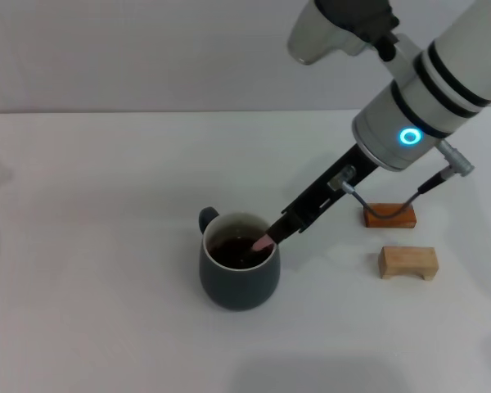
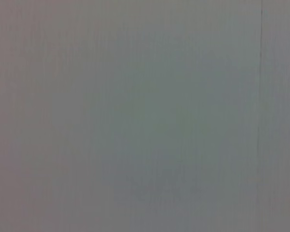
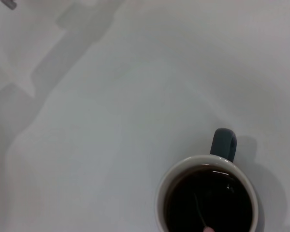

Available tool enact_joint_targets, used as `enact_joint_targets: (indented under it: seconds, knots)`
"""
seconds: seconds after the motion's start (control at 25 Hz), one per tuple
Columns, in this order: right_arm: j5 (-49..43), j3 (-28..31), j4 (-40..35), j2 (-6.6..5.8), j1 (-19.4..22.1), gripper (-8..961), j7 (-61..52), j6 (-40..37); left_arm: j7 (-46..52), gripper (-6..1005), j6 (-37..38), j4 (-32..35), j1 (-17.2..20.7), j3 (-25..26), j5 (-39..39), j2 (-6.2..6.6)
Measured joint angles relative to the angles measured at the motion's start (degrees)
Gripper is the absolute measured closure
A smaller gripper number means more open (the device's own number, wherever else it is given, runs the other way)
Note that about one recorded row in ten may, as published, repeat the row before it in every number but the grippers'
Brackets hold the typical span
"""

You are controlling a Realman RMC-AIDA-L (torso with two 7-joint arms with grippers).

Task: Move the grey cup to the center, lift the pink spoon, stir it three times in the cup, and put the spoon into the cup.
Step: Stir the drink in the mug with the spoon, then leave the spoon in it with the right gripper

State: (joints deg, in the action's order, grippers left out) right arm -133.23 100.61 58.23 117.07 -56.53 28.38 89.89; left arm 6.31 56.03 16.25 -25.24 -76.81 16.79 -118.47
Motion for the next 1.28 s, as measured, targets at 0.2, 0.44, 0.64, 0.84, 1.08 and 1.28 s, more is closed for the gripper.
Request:
enact_joint_targets:
  seconds: [0.2, 0.44, 0.64, 0.84, 1.08, 1.28]
  knots:
    - [0.0, -0.8, -1.8, 0.3, -2.1, 833, 0.0, -1.2, 0.1, 1001, 0.5, -0.1, 0.0, 0.0, 0.0, 0.0]
    - [0.0, -1.4, -4.5, 0.32, -4.0, 832, 0.0, -2.3, 0.2, 1001, 1.4, -0.4, 0.1, 0.1, 0.0, 0.08]
    - [-0.1, -1.6, -4.5, 0.37, -4.4, 832, 0.0, -3.8, 0.2, 1001, 1.4, -0.5, 0.1, 0.2, 0.0, 0.21]
    - [-1.9, -1.2, -4.5, 0.31, -4.7, 832, -0.4, -4.8, 0.2, 1001, 1.4, -0.5, 0.1, 0.2, 0.0, 0.26]
    - [-2.3, -1.3, -4.5, 0.37, -5.1, 832, -1.1, -3.7, 0.2, 1001, 1.5, -0.5, 0.1, 0.2, 0.0, 0.33]
    - [-1.9, -1.4, -3.9, 0.69, -5.2, 833, -1.1, -2.5, 0.1, 1001, 1.5, -0.5, 0.0, 0.2, 0.0, 0.35]
